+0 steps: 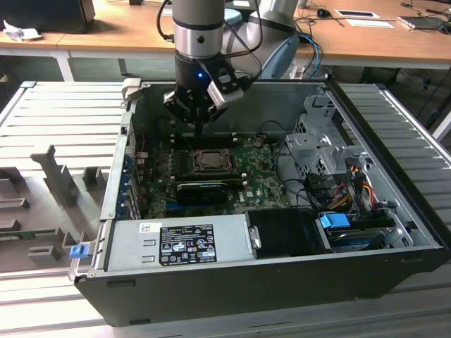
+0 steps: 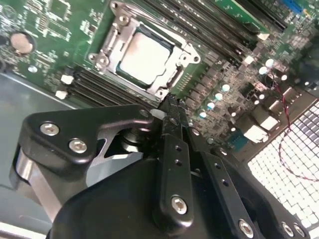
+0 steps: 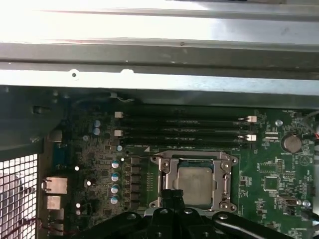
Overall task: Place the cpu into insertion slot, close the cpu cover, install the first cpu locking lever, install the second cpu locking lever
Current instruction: 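Install the first cpu locking lever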
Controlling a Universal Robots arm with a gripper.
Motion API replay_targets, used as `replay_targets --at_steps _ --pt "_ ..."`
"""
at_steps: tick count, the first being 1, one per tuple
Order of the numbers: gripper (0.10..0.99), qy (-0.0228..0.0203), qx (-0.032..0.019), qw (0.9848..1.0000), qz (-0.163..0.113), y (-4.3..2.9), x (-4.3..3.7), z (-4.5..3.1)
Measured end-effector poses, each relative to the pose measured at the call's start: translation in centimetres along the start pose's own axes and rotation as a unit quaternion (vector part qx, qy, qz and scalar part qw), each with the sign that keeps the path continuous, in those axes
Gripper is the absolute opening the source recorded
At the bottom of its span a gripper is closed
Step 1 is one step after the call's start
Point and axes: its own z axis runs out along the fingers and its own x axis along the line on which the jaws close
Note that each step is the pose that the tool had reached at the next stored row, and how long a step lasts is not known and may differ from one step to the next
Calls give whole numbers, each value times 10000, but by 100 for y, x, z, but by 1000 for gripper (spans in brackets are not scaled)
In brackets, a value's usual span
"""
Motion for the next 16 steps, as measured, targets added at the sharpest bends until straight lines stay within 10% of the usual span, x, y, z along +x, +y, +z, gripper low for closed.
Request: replay_targets --at_steps 16 --pt "106 0 -7 10000 -5 41 450 71"
